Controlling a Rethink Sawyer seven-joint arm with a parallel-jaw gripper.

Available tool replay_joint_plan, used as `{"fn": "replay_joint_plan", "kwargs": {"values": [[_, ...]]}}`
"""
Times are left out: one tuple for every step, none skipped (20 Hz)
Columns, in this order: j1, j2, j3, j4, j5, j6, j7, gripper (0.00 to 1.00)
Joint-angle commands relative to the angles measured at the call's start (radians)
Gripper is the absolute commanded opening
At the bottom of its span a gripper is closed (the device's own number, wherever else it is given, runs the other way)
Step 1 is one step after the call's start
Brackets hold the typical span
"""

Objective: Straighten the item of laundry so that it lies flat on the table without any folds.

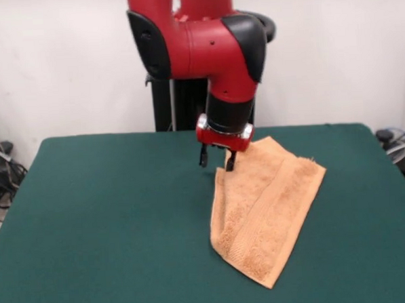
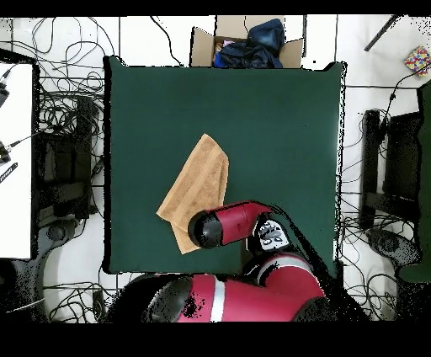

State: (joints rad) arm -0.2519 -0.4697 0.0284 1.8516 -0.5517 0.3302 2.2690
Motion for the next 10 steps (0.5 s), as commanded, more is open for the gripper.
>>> {"fn": "replay_joint_plan", "kwargs": {"values": [[0.009,0.006,-0.027,-0.185,-0.078,-0.089,0.012,1.00],[0.016,0.001,-0.034,-0.189,-0.086,-0.081,0.013,1.00],[0.016,-0.003,-0.034,-0.192,-0.089,-0.071,0.010,1.00],[0.012,-0.006,-0.031,-0.192,-0.092,-0.068,0.006,1.00],[0.008,-0.008,-0.027,-0.192,-0.095,-0.065,0.002,1.00],[-0.003,-0.008,-0.015,-0.189,-0.095,-0.065,-0.004,1.00],[-0.012,-0.006,-0.005,-0.188,-0.097,-0.068,-0.007,1.00],[-0.020,-0.003,0.005,-0.186,-0.099,-0.071,-0.009,1.00],[-0.022,-0.001,0.007,-0.187,-0.102,-0.070,-0.007,1.00],[-0.014,-0.004,-0.001,-0.190,-0.105,-0.065,0.000,1.00]]}}
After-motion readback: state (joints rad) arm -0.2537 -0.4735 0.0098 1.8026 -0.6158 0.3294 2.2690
